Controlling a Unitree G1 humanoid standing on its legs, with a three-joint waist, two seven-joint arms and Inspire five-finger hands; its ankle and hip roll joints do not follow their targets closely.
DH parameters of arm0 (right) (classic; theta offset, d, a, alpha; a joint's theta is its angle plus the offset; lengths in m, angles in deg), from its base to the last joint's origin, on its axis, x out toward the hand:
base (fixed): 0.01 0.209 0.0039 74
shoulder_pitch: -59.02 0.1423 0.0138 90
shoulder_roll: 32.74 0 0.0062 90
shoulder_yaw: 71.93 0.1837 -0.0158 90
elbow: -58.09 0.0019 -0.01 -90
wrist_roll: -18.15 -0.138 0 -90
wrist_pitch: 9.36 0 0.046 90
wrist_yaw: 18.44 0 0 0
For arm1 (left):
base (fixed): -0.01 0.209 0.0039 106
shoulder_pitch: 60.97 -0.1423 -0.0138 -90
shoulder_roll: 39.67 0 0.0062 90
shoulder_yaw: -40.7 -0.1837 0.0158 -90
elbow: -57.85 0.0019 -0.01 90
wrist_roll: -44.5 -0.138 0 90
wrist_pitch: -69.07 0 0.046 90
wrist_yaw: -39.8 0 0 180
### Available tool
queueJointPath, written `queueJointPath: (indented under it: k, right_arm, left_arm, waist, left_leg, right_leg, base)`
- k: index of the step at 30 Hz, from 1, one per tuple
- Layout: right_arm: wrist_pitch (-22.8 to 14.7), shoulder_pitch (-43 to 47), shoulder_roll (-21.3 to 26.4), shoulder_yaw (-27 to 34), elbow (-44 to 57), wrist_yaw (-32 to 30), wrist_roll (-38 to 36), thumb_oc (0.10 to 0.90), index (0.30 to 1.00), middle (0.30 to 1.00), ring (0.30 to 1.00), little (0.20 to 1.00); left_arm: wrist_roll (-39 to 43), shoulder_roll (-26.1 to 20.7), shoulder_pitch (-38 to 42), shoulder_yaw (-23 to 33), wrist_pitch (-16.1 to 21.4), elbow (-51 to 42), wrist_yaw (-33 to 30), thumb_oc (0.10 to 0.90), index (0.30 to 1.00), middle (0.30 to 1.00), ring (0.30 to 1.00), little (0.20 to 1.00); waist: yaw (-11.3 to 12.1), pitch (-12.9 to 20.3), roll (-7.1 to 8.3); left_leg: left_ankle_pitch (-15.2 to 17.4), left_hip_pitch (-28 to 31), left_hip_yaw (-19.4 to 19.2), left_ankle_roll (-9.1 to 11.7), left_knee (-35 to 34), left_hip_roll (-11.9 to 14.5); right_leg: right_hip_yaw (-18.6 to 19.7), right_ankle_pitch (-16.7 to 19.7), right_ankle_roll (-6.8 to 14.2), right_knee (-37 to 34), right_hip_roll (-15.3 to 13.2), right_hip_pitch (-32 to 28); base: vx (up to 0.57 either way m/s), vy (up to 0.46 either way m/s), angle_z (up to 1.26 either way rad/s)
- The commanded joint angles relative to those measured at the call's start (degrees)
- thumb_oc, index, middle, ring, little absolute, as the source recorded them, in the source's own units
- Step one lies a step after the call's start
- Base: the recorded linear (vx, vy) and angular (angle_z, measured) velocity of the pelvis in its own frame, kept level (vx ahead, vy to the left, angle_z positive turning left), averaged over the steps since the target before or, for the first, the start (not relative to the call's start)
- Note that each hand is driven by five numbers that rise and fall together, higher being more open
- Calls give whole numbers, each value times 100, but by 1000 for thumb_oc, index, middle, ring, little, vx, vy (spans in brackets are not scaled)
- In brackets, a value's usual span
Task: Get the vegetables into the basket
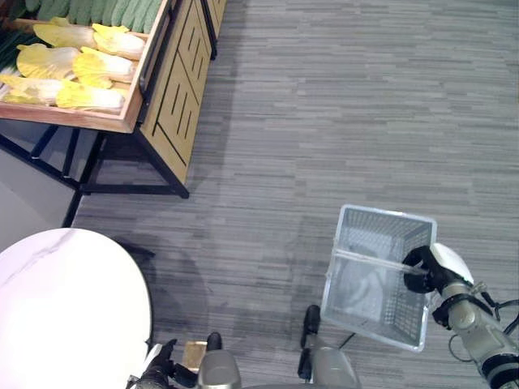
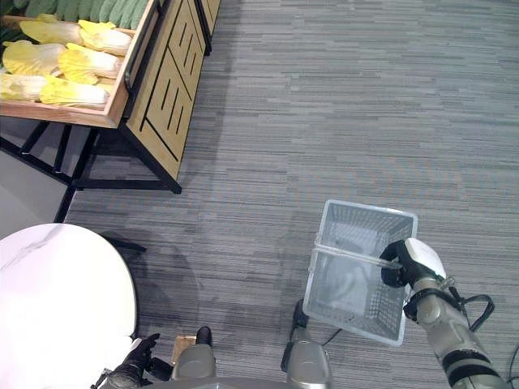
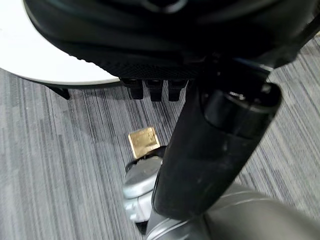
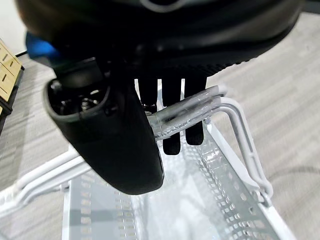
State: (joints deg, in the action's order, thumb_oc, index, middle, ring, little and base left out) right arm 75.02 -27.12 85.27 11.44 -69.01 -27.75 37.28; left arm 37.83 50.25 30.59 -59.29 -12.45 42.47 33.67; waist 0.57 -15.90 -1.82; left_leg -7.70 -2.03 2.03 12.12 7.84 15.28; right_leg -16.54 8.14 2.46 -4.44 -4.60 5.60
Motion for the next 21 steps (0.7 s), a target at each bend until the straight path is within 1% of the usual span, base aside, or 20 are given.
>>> queueJointPath:
  k: [1,3,4,5,6,7,8,10,11,12,13,15,16,17,19,21]
  right_arm:
    - [-272,104,410,432,456,-486,-399,400,300,300,300,300]
    - [-257,31,420,480,458,-510,-404,400,300,300,300,300]
    - [-248,16,419,505,466,-532,-413,400,300,300,300,300]
    - [-242,-18,416,551,482,-559,-437,400,300,300,300,300]
    - [-243,-26,415,559,484,-559,-437,400,300,300,300,300]
    - [-247,-34,415,600,447,-595,-460,400,300,300,300,300]
    - [-246,-38,392,590,439,-600,-464,400,300,300,300,300]
    - [-251,-50,366,562,434,-659,-437,400,300,300,300,300]
    - [-255,-41,345,529,398,-698,-415,400,300,300,300,300]
    - [-260,-21,318,492,377,-733,-397,400,300,300,300,300]
    - [-260,-10,304,462,415,-723,-371,400,300,300,300,300]
    - [-257,-23,255,416,409,-699,-337,400,300,300,300,300]
    - [-236,-67,199,408,467,-648,-303,400,300,300,300,300]
    - [-224,-143,160,422,509,-637,-260,400,300,300,300,300]
    - [-200,-184,54,439,460,-611,-271,400,300,300,300,300]
    - [-184,-140,-63,430,390,-607,-320,400,300,300,300,300]
  left_arm:
    - [109,-193,15,-196,28,-86,-48,900,1000,1000,1000,1000]
    - [154,-198,44,-189,16,-134,-75,900,1000,1000,1000,1000]
    - [177,-204,73,-193,13,-150,-99,900,1000,1000,1000,1000]
    - [177,-213,103,-218,21,-199,-128,900,1000,1000,1000,1000]
    - [177,-214,104,-224,20,-200,-128,900,1000,1000,1000,1000]
    - [149,-226,143,-269,33,-185,-150,900,1000,1000,1000,1000]
    - [131,-221,157,-285,23,-161,-175,900,1000,1000,1000,1000]
    - [128,-244,155,-300,27,-188,-215,900,1000,1000,1000,1000]
    - [107,-250,154,-321,34,-179,-230,900,1000,1000,1000,1000]
    - [97,-262,159,-323,35,-157,-259,900,1000,1000,1000,1000]
    - [89,-278,163,-312,34,-139,-253,900,1000,1000,1000,1000]
    - [7,-311,121,-328,40,-124,-246,900,1000,1000,1000,1000]
    - [-6,-302,62,-289,34,-105,-225,900,1000,1000,1000,1000]
    - [-33,-319,31,-269,29,-82,-220,900,1000,1000,1000,1000]
    - [-78,-323,-9,-277,26,-62,-190,900,1000,1000,1000,1000]
    - [-116,-346,7,-311,23,-61,-187,900,1000,1000,1000,1000]
  waist:
    - [89,307,428]
    - [109,259,434]
    - [147,224,444]
    - [181,188,454]
    - [178,191,455]
    - [214,190,473]
    - [230,192,484]
    - [305,201,463]
    - [365,216,431]
    - [428,210,430]
    - [466,217,444]
    - [550,255,468]
    - [563,306,473]
    - [577,336,497]
    - [617,374,560]
    - [637,398,639]
  left_leg:
    - [270,-165,-98,-354,669,-562]
    - [107,-376,-165,-361,919,-566]
    - [63,-503,-180,-372,866,-591]
    - [87,-666,-205,-399,717,-631]
    - [90,-668,-198,-401,718,-635]
    - [250,-917,-272,-461,174,-655]
    - [299,-1008,-290,-484,-42,-640]
    - [9,-1267,-281,-472,-486,-547]
    - [-306,-1438,-251,-421,-781,-510]
    - [-446,-1648,-240,-361,-1003,-481]
    - [-522,-1661,-225,-319,-1157,-451]
    - [-628,-1667,-254,-283,-1176,-415]
    - [-580,-1564,-293,-333,-1179,-405]
    - [-615,-1498,-367,-338,-1167,-411]
    - [-528,-1407,-428,-439,-1094,-515]
    - [-378,-1368,-505,-544,-971,-637]
  right_leg:
    - [219,-122,537,591,-522,479]
    - [99,-275,447,581,-459,315]
    - [70,-314,439,556,-442,249]
    - [26,-344,448,508,-438,187]
    - [18,-346,451,502,-441,182]
    - [-44,-404,520,407,-454,91]
    - [-45,-434,535,399,-446,66]
    - [-28,-514,553,397,-401,-3]
    - [-6,-582,550,385,-345,-78]
    - [21,-652,552,383,-310,-174]
    - [82,-723,547,402,-284,-245]
    - [183,-836,558,460,-230,-412]
    - [235,-911,580,505,-221,-494]
    - [254,-920,593,528,-246,-572]
    - [335,-932,661,588,-368,-674]
    - [428,-842,749,600,-513,-676]
  base:
    - [197,-243,8]
    - [144,-174,24]
    - [109,-152,23]
    - [69,-97,10]
    - [146,-93,17]
    - [163,-38,23]
    - [232,-24,39]
    - [212,49,30]
    - [269,88,3]
    - [295,99,-8]
    - [298,107,-15]
    - [302,146,-27]
    - [291,192,-46]
    - [266,204,-43]
    - [239,225,-32]
    - [180,237,1]
